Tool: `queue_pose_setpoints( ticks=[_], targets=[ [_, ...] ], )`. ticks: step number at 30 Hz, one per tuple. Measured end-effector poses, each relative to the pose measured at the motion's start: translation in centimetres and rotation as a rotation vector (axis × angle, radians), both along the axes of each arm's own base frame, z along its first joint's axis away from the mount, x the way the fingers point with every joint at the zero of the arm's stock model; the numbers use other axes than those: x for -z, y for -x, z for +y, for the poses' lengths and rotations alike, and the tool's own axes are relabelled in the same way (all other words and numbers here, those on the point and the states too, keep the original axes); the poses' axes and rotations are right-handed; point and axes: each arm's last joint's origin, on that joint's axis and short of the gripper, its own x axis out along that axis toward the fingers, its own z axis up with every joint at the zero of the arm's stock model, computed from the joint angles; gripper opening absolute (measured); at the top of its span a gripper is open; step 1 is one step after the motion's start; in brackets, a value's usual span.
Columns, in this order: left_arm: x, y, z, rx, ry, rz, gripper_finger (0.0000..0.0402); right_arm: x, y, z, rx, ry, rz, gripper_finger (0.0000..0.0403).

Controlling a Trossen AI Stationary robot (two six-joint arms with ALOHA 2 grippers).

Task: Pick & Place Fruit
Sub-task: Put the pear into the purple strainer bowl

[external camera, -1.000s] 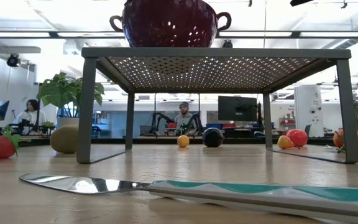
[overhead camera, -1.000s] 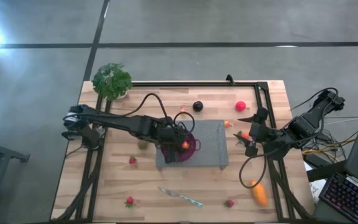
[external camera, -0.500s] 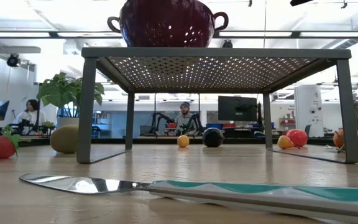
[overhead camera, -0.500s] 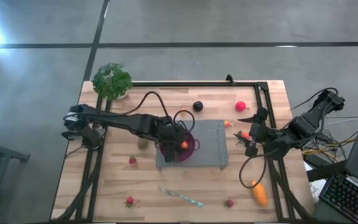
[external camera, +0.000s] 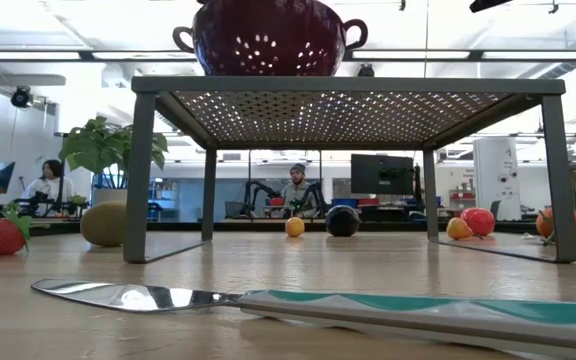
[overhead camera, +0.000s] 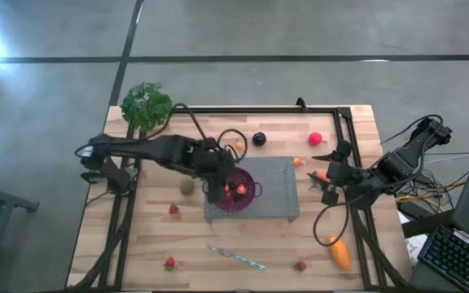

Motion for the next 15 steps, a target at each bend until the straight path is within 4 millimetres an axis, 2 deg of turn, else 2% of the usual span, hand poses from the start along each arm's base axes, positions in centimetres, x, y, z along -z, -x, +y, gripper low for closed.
queue_pose_setpoints(
  ticks=[9,15],
  targets=[
    [-2.0,4.4,0.7,-0.108,-0.013,-0.076,0.0209,0.7,0.9,-0.6,0.073,-0.035,0.052,0.0226],
    [-1.8,7.6,1.2,-0.202,-0.056,-0.152,0.0208,0.9,1.2,-1.0,0.137,-0.08,0.052,0.0227]
  ],
)
